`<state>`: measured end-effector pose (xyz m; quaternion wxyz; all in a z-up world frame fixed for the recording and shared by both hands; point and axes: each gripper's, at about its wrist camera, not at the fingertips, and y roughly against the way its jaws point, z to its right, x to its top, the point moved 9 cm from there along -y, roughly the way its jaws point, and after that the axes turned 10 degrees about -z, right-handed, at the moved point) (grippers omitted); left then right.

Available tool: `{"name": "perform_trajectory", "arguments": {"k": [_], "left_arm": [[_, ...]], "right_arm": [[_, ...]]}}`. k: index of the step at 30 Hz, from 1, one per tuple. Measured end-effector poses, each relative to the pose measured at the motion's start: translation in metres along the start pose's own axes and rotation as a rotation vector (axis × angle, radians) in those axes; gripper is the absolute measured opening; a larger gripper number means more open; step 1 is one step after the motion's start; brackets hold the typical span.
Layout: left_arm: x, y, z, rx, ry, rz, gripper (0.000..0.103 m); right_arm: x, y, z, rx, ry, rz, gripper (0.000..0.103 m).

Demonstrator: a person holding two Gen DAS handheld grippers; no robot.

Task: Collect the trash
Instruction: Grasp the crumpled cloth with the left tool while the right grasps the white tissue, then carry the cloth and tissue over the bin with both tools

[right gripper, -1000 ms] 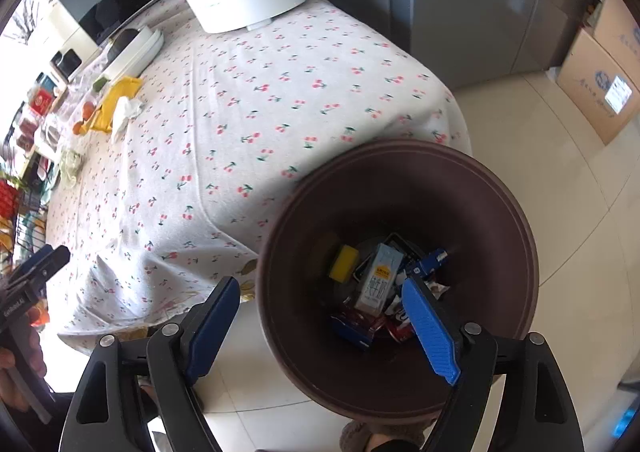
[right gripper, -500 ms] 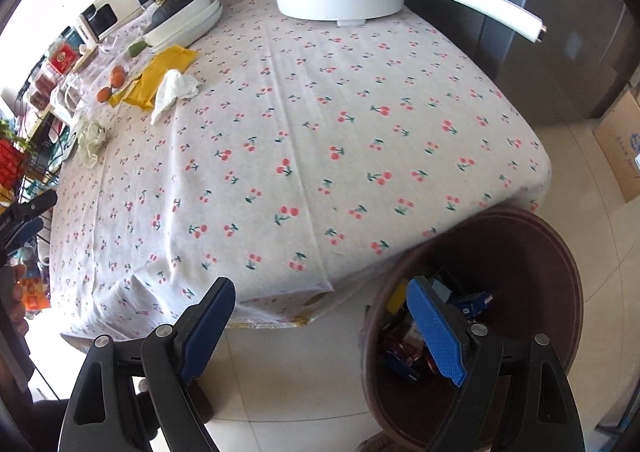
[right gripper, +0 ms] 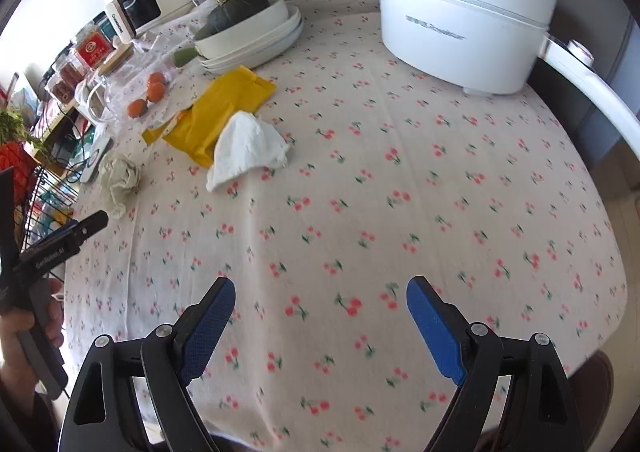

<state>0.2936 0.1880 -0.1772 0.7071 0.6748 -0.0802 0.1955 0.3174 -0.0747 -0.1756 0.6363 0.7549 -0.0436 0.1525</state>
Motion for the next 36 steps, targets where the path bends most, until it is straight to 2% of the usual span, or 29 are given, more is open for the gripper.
{"name": "perform_trajectory", "arguments": {"k": [6, 9, 13, 15, 16, 17, 18, 19, 22, 36], "left_arm": [[0.015, -0.021, -0.001, -0.044, 0.019, 0.041, 0.073], [0.019, -0.028, 0.0, -0.053, 0.016, 0.054, 0.059], [0.02, -0.033, 0.0, -0.059, 0.019, 0.051, 0.037], [0.019, -0.034, 0.0, -0.068, 0.024, 0.045, 0.028], [0.018, -0.034, 0.001, -0.073, 0.024, 0.042, 0.02], [0.018, -0.033, 0.002, -0.08, 0.022, 0.036, 0.019], [0.016, -0.032, 0.004, -0.084, 0.018, 0.033, 0.018], [0.015, -0.03, 0.005, -0.083, 0.013, 0.032, 0.017], [0.007, -0.021, 0.013, -0.078, -0.012, 0.025, 0.016], [-0.049, 0.046, 0.064, -0.119, -0.086, 0.001, 0.015]], "right_arm": [[0.048, -0.038, -0.029, 0.078, 0.003, 0.053, 0.089], [0.064, -0.052, -0.041, 0.09, 0.015, 0.074, 0.088], [0.079, -0.064, -0.05, 0.076, 0.025, 0.114, 0.08], [0.084, -0.066, -0.055, 0.065, 0.045, 0.136, 0.069], [0.086, -0.066, -0.057, 0.062, 0.056, 0.147, 0.053], [0.086, -0.066, -0.059, 0.064, 0.068, 0.149, 0.029], [0.085, -0.066, -0.06, 0.06, 0.08, 0.146, 0.018], [0.084, -0.067, -0.06, 0.053, 0.087, 0.137, 0.011], [0.073, -0.061, -0.061, 0.091, 0.091, 0.124, 0.009], [-0.007, 0.034, -0.027, 0.067, 0.118, 0.164, 0.008]]}}
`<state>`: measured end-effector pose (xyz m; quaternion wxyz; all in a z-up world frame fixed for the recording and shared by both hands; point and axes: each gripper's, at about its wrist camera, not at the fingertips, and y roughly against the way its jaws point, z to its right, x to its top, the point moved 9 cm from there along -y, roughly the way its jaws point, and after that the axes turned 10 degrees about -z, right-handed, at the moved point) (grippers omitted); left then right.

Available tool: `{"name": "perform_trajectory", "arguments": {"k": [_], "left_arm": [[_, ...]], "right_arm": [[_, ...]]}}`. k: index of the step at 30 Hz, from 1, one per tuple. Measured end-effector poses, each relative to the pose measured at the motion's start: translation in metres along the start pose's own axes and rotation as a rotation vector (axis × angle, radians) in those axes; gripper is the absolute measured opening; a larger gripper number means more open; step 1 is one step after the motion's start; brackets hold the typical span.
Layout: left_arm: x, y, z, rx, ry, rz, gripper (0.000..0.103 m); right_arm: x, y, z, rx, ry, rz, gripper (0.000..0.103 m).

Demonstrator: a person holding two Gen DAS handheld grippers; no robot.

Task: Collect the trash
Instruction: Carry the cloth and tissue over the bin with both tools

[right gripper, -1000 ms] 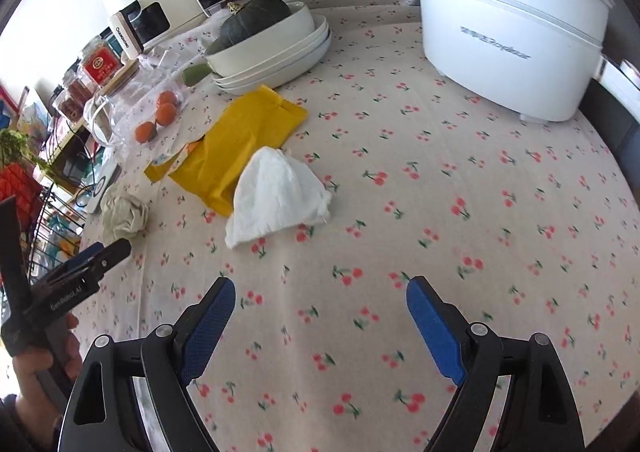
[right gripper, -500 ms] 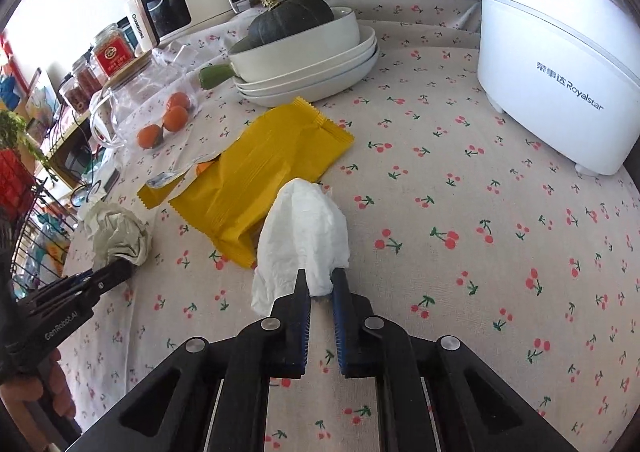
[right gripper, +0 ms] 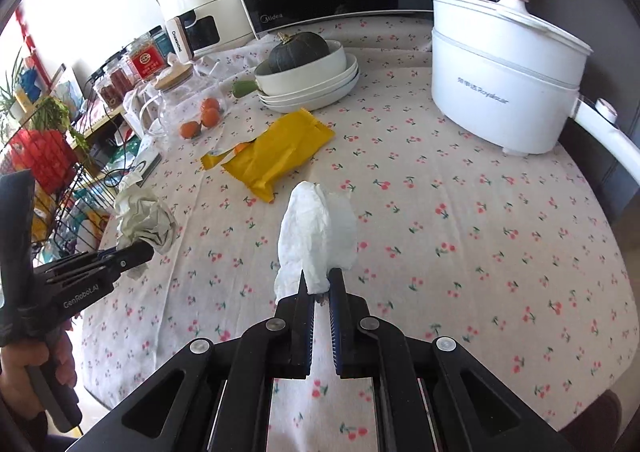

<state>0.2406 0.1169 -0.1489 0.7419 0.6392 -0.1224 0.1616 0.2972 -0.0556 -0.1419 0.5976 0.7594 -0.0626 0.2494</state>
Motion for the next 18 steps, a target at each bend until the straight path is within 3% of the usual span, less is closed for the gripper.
{"name": "perform_trajectory", "arguments": {"k": [9, 18], "left_arm": [[-0.048, 0.028, 0.056, -0.056, -0.074, -0.03, 0.015], [-0.078, 0.032, 0.102, -0.103, -0.161, -0.073, 0.015]], "right_arm": [[-0.069, 0.053, 0.034, -0.059, -0.055, -0.052, 0.008], [-0.133, 0.09, 0.084, -0.089, -0.163, -0.085, 0.008]]}}
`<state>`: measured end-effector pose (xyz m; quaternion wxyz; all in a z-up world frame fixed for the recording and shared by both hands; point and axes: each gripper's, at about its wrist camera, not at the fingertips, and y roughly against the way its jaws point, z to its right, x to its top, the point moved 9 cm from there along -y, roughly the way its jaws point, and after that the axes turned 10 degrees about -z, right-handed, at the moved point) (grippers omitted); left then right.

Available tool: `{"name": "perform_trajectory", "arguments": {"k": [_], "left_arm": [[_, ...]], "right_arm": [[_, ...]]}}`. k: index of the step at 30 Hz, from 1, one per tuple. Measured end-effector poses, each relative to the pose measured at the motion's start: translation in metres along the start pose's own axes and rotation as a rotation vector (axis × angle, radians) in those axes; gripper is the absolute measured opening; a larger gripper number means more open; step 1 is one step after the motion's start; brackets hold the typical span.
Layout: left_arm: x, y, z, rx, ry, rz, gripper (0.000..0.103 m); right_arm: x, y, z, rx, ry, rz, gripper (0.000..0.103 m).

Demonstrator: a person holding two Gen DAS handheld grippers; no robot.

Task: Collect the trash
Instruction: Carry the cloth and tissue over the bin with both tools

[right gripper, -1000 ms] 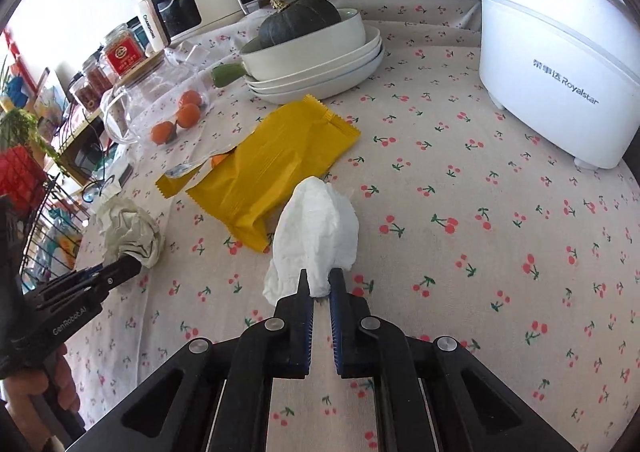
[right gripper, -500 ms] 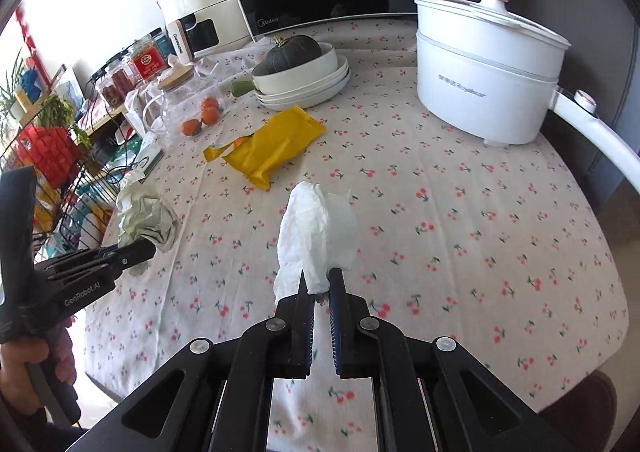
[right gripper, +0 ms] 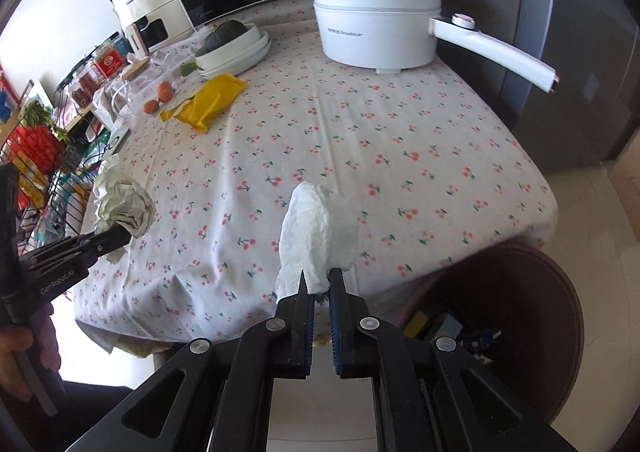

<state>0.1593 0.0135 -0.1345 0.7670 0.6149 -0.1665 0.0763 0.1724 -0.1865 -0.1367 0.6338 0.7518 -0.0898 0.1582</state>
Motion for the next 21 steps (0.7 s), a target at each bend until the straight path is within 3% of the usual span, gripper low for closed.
{"name": "perform_trajectory", "arguments": {"k": [6, 21], "left_arm": [[-0.003, -0.002, 0.036, -0.034, -0.074, -0.008, 0.015], [-0.018, -0.041, 0.162, -0.141, -0.265, -0.098, 0.015]], "right_arm": [[-0.026, 0.023, 0.034, 0.022, -0.054, 0.027, 0.008], [-0.1, 0.04, 0.162, -0.045, -0.259, 0.006, 0.008]]}}
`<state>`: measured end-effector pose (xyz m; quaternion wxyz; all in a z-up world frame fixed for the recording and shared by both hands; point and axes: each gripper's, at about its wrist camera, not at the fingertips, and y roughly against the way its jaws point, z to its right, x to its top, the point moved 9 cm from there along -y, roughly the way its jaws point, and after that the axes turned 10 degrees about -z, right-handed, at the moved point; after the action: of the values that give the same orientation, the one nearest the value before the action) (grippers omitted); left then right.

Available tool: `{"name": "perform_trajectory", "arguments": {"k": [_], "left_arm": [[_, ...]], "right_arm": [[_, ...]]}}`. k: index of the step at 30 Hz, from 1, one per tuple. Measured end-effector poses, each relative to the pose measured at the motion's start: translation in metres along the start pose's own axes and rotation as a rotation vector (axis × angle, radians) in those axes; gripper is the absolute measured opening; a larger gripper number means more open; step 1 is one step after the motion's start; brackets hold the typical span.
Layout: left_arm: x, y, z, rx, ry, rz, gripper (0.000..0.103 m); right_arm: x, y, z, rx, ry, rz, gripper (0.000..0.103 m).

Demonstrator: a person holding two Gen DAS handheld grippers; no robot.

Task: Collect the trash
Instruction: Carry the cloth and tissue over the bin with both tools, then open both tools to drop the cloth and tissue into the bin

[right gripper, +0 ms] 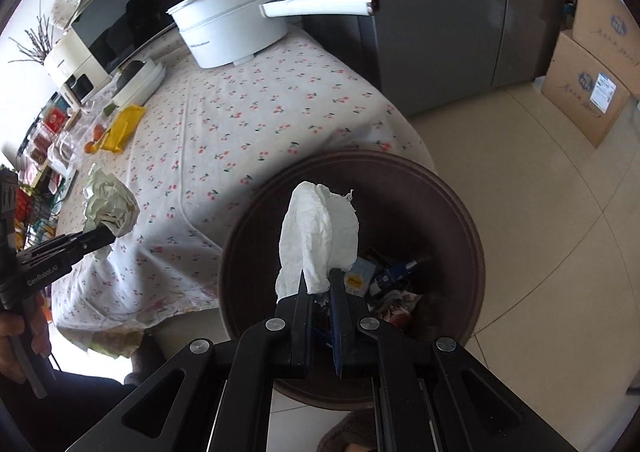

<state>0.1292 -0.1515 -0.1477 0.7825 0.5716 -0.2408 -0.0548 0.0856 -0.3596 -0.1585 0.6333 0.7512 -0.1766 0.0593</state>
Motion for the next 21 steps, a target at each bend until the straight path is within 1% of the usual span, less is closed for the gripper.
{"name": "perform_trajectory", "arguments": {"k": [6, 10, 12, 13, 14, 15, 16, 21], "left_arm": [[0.004, -0.025, 0.056, -0.05, -0.101, -0.032, 0.015], [0.005, -0.041, 0.076, -0.063, -0.145, -0.058, 0.016], [0.007, -0.046, 0.079, -0.052, -0.158, -0.056, 0.026], [0.009, -0.047, 0.079, -0.034, -0.158, -0.053, 0.046], [0.011, -0.047, 0.076, -0.008, -0.148, -0.041, 0.069], [0.014, -0.045, 0.072, 0.012, -0.135, -0.021, 0.077], [0.017, -0.043, 0.068, 0.018, -0.122, -0.008, 0.081], [0.02, -0.037, 0.051, 0.026, -0.073, -0.004, 0.082]], "right_arm": [[-0.012, -0.003, 0.034, -0.018, -0.046, -0.019, 0.008], [-0.016, -0.003, 0.046, -0.024, -0.064, -0.029, 0.008], [-0.018, -0.003, 0.049, -0.024, -0.069, -0.028, 0.008], [-0.018, -0.002, 0.05, -0.023, -0.069, -0.027, 0.008], [-0.018, -0.001, 0.05, -0.023, -0.069, -0.026, 0.008], [-0.018, 0.0, 0.05, -0.022, -0.069, -0.025, 0.008], [-0.019, 0.0, 0.05, -0.022, -0.069, -0.025, 0.008], [-0.02, -0.001, 0.049, -0.025, -0.07, -0.027, 0.008]]}}
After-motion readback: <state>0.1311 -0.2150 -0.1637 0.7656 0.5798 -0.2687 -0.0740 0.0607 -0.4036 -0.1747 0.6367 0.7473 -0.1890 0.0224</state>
